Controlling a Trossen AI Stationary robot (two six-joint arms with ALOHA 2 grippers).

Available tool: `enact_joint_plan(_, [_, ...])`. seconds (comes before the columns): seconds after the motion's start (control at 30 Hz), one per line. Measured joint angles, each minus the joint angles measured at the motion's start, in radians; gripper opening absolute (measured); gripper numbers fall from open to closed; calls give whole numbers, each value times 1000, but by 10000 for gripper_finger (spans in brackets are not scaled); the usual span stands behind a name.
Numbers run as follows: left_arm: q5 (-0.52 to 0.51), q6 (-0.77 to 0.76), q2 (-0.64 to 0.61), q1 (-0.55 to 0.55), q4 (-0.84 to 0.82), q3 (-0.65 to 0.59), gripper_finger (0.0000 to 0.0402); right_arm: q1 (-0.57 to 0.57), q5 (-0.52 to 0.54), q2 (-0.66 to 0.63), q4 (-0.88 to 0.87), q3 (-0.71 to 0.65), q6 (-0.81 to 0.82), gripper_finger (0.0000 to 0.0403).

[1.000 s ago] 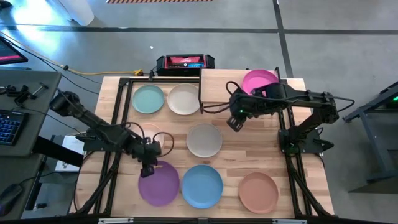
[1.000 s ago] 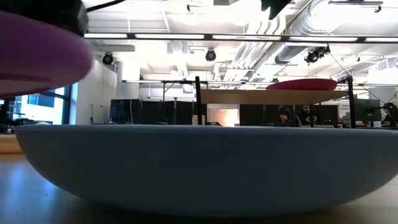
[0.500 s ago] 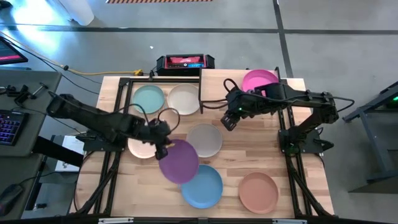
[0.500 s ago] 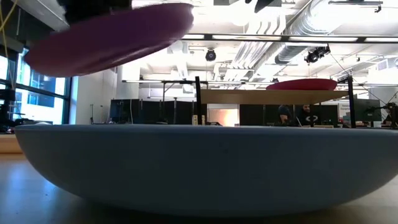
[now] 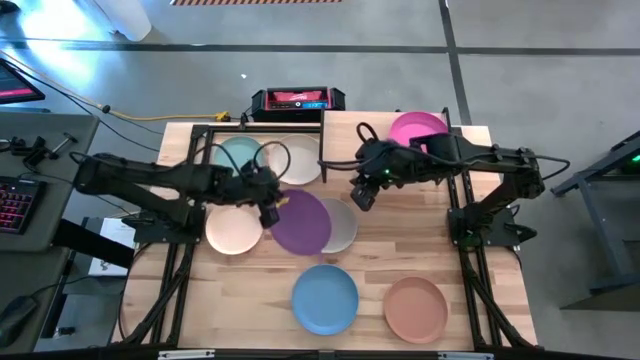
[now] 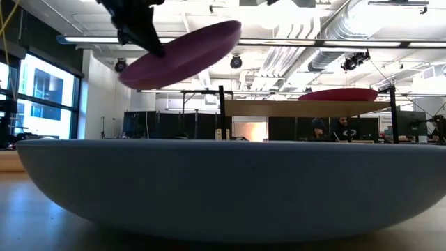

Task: Place and stack plates onto a shelf
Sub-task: Stack the purple plate on top of the pink plate on the shelf

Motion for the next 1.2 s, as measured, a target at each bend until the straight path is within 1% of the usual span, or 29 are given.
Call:
enact_joint_plan(0.07, [-8,21,0,26,-3,15,0,0,4,0,20,0,-16,141])
enact_joint_plan(0.17, [-10,42,0,63,-21,44,0,0,38,15,24,0,-42,141])
enact_joint_plan(0.37, [-16,104,1,118,-71,91,0,2,66,77,27,0,-65,141])
enact_joint_plan(0.6, [-20,120,8,167,-173,130,0,8,195,146,36,0,-65,141])
enact_joint_plan(0.7, [-28,136,16,171,-186,139,0,9,222,166,55,0,-59,141])
enact_joint_plan(0.97, [-66,127,15,171,-186,140,0,14,225,223,156,0,-54,141])
enact_joint_plan(1.07, [-71,119,15,171,-187,140,0,19,231,233,163,0,-9,141])
enact_joint_plan(1.2, [-82,109,14,171,-184,140,0,33,272,239,168,0,32,141])
